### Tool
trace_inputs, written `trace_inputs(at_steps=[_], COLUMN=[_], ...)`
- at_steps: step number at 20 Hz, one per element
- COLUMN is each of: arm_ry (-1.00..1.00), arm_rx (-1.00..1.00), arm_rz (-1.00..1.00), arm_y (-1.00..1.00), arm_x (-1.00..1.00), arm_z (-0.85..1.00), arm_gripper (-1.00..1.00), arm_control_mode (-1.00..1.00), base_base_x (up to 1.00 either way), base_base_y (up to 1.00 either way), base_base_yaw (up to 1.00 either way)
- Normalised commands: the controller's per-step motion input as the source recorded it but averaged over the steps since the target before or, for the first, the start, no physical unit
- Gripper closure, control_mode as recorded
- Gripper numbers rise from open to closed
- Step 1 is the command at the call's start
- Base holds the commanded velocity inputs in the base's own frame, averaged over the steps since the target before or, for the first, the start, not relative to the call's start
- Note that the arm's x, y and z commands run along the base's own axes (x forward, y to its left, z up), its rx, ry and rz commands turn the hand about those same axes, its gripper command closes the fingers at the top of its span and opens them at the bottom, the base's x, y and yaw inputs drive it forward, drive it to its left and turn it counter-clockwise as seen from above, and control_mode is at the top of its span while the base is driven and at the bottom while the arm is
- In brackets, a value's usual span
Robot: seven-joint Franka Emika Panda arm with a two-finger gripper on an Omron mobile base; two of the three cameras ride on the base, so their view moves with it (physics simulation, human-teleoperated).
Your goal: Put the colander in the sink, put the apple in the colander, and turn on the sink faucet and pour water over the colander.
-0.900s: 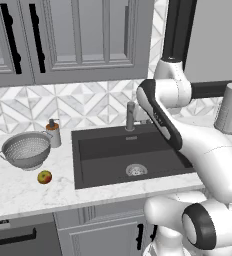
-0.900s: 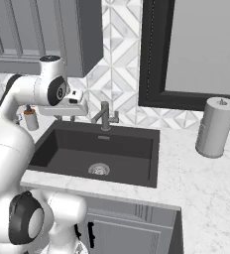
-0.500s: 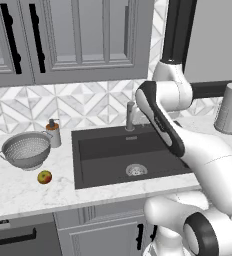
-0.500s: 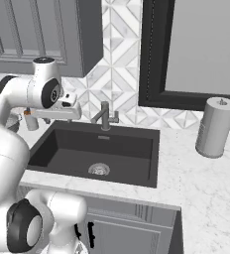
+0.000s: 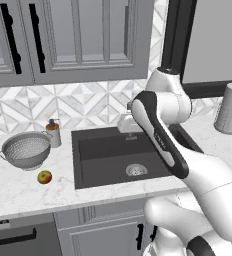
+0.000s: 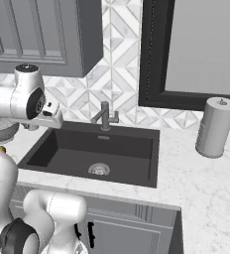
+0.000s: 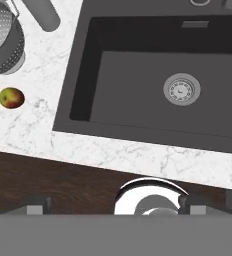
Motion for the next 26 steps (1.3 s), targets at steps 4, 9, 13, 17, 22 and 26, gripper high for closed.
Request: trace_inputs(at_steps=[4, 9, 13, 17, 22, 26], arm_ry=[-0.07, 0.01, 0.07, 0.08, 0.03, 0.0], arm_rx=[-0.05, 0.0, 0.0, 0.0, 0.03, 0.03], arm_rz=[-0.03, -0.05, -0.03, -0.04, -0.02, -0.01], arm_y=[0.78, 0.61, 0.58, 0.63, 0.42, 0.29], arm_x=[-0.11, 0.02, 0.16, 0.18, 0.28, 0.36], arm_z=[0.35, 0.08, -0.05, 0.0, -0.29, -0.29], arm_gripper=[-1.0, -1.0, -1.0, -1.0, -1.0, -1.0], arm_control_mode=[-1.0, -1.0, -1.0, -1.0, -1.0, -1.0], base_base_x=[0.0, 0.0, 0.0, 0.0, 0.0, 0.0], base_base_y=[0.0, 0.0, 0.0, 0.0, 0.0, 0.0], base_base_yaw=[0.0, 0.0, 0.0, 0.0, 0.0, 0.0])
